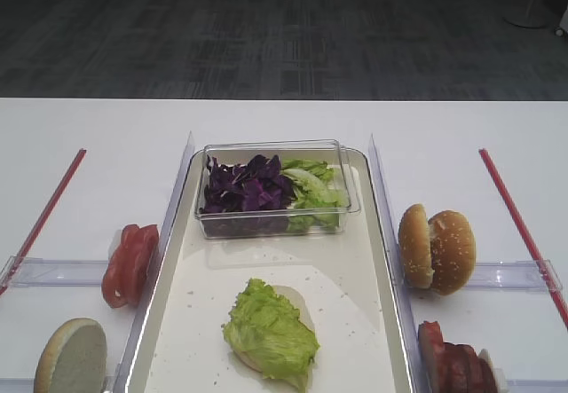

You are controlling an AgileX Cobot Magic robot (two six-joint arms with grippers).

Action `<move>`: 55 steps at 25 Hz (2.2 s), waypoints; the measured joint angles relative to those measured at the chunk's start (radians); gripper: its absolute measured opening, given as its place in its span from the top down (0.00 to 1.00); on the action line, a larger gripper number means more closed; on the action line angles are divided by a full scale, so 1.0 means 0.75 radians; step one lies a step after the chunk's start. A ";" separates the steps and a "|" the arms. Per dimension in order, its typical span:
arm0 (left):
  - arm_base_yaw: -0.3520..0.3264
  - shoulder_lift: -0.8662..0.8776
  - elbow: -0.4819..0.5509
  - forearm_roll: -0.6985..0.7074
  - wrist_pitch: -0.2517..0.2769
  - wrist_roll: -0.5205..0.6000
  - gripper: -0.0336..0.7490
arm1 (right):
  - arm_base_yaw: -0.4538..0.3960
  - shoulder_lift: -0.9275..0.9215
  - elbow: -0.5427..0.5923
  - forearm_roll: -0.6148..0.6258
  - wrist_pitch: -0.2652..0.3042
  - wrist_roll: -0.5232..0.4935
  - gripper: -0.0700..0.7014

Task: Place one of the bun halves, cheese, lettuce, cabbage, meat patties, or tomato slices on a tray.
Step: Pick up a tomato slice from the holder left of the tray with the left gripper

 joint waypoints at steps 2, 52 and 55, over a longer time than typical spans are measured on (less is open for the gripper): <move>0.000 0.000 0.000 0.000 0.000 0.000 0.24 | 0.000 0.000 0.000 0.000 0.000 0.000 0.44; 0.000 0.365 -0.259 -0.030 0.045 0.000 0.12 | 0.000 0.000 0.000 0.000 0.000 0.000 0.44; 0.000 0.539 -0.365 -0.047 0.071 0.000 0.12 | 0.000 0.000 0.000 0.000 0.000 0.000 0.44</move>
